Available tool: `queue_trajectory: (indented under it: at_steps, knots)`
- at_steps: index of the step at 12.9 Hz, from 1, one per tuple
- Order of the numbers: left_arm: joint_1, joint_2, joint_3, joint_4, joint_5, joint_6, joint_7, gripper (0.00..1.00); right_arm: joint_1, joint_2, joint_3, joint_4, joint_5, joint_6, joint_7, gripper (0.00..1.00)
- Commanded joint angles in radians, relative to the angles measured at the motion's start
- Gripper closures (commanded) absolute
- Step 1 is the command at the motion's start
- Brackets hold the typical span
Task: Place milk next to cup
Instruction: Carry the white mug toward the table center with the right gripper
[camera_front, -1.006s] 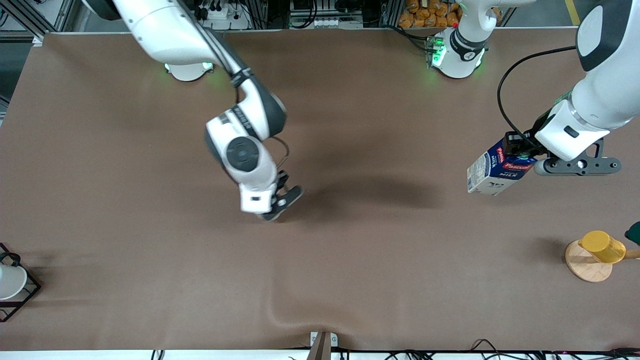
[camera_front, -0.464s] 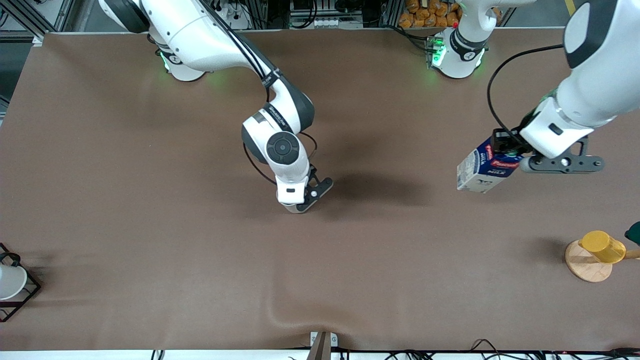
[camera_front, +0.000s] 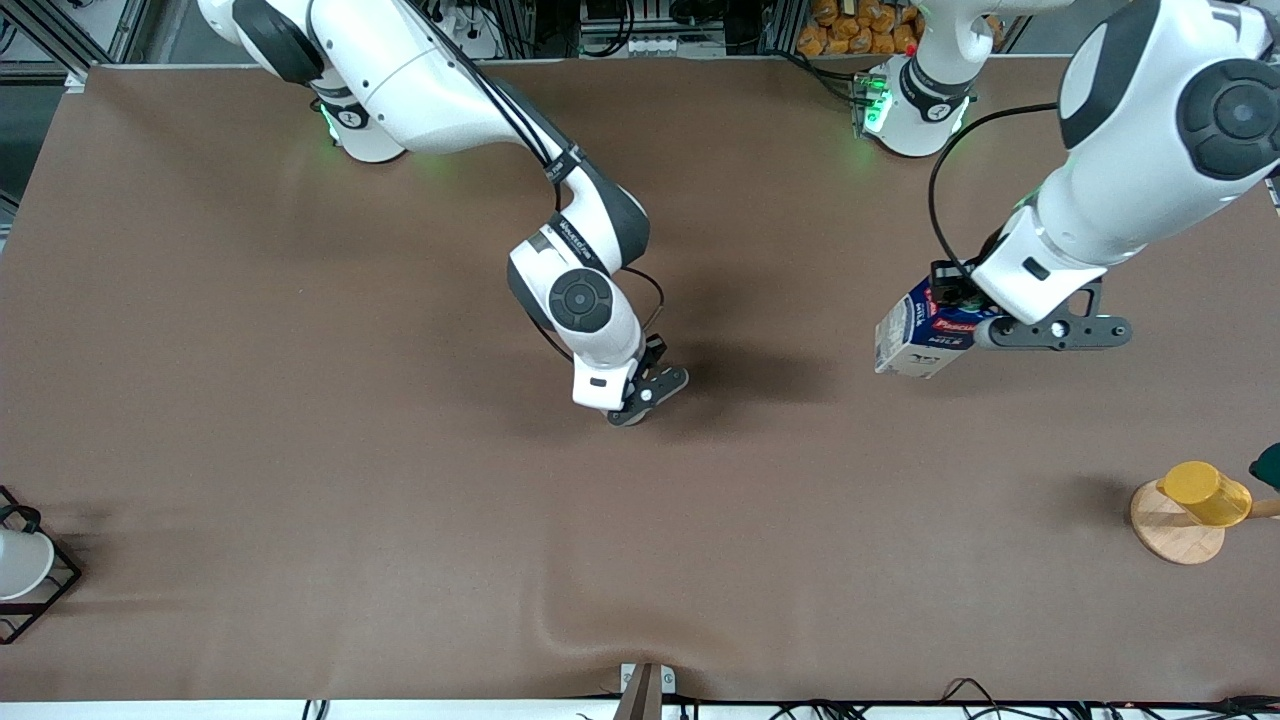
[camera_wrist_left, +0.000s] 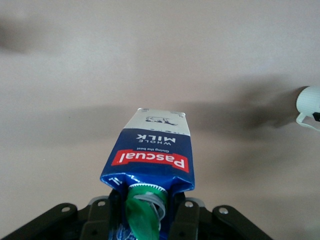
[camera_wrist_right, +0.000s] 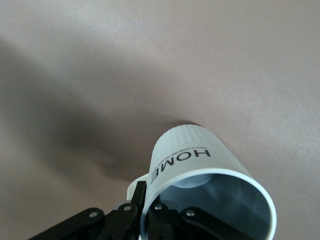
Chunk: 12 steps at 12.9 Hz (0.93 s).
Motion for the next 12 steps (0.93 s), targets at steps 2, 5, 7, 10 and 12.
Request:
queue_trajectory:
  at_steps: [2, 5, 7, 10, 12]
  knots:
    - [-0.020, 0.016, -0.001, 0.026, -0.012, -0.017, -0.057, 0.92, 0.038, 0.022, -0.010, 0.040, -0.018, 0.068, 0.017, 0.00]
    - [-0.015, 0.017, -0.001, 0.026, -0.015, -0.017, -0.063, 0.92, 0.018, -0.036, -0.014, 0.030, -0.017, 0.054, 0.022, 0.00]
    - [-0.018, 0.017, -0.002, 0.026, -0.015, -0.019, -0.079, 0.92, -0.008, -0.106, -0.023, 0.030, -0.018, -0.028, 0.022, 0.00]
    - [-0.055, 0.010, -0.004, 0.027, -0.004, -0.022, -0.186, 0.92, -0.076, -0.235, -0.084, 0.020, -0.021, -0.215, 0.019, 0.00]
    - [-0.080, 0.013, -0.007, 0.027, -0.001, -0.022, -0.205, 0.92, -0.145, -0.304, -0.137, 0.019, -0.023, -0.322, 0.008, 0.00]
